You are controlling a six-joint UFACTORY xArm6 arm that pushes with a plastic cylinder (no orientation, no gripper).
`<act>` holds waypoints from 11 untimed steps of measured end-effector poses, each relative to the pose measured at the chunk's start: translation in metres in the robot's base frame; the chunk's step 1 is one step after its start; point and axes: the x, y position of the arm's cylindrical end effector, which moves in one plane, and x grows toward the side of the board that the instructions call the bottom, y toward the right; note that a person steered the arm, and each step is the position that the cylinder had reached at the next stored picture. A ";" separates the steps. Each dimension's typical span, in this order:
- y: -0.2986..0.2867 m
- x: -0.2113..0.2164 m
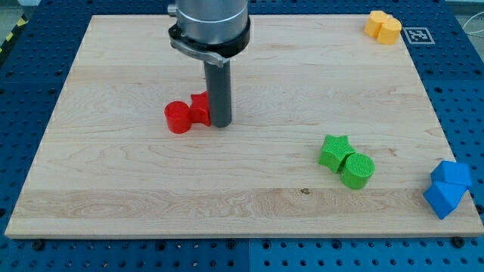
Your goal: Push red star along with red circle towards bottom left
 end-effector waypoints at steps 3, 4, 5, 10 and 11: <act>0.035 -0.059; 0.034 -0.061; 0.026 -0.061; -0.030 -0.037; -0.044 -0.026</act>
